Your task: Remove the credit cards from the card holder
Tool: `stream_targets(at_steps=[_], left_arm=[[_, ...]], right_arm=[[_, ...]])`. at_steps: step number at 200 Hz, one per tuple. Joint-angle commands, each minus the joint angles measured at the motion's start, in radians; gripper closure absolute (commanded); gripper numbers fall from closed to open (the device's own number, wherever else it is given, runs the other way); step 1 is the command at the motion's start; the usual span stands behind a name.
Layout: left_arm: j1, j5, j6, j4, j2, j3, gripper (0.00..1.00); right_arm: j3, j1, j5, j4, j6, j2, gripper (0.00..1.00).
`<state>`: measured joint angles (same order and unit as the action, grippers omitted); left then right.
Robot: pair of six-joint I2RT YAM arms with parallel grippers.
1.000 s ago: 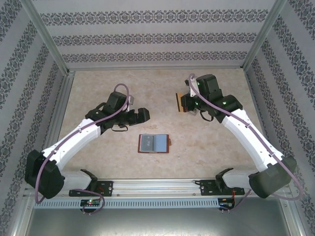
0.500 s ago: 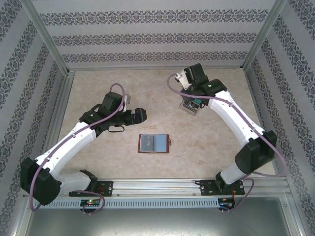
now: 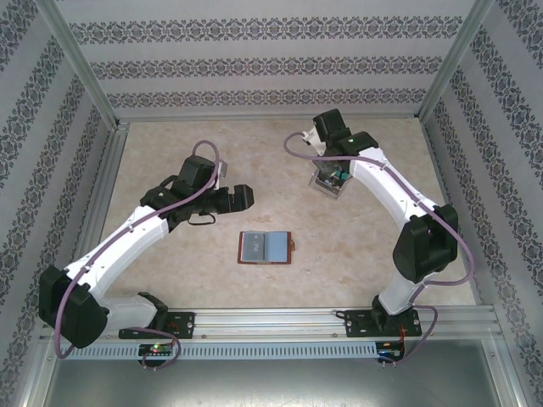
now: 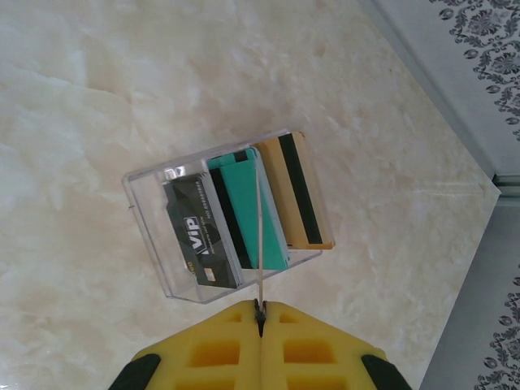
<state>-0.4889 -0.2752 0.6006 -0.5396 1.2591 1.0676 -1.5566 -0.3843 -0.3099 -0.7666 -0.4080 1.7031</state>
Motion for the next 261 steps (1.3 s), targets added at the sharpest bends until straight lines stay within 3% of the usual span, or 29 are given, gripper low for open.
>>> stream_targets(at_steps=[1, 34, 173, 261], left_arm=[[0.011, 0.028, -0.042, -0.025, 0.021, 0.033, 0.01], [0.018, 0.027, -0.055, -0.031, 0.041, 0.048, 0.01], [0.036, 0.015, -0.067, -0.007, 0.072, 0.049, 0.01], [0.044, 0.019, -0.065, -0.016, 0.085, 0.061, 0.00]], right_arm=[[-0.026, 0.025, 0.003, 0.003, -0.029, 0.013, 1.00], [-0.024, 0.062, 0.061, 0.005, -0.054, 0.022, 1.00], [-0.069, 0.100, 0.034, 0.094, -0.165, 0.158, 1.00], [0.003, 0.138, 0.152, 0.172, -0.247, 0.131, 1.00]])
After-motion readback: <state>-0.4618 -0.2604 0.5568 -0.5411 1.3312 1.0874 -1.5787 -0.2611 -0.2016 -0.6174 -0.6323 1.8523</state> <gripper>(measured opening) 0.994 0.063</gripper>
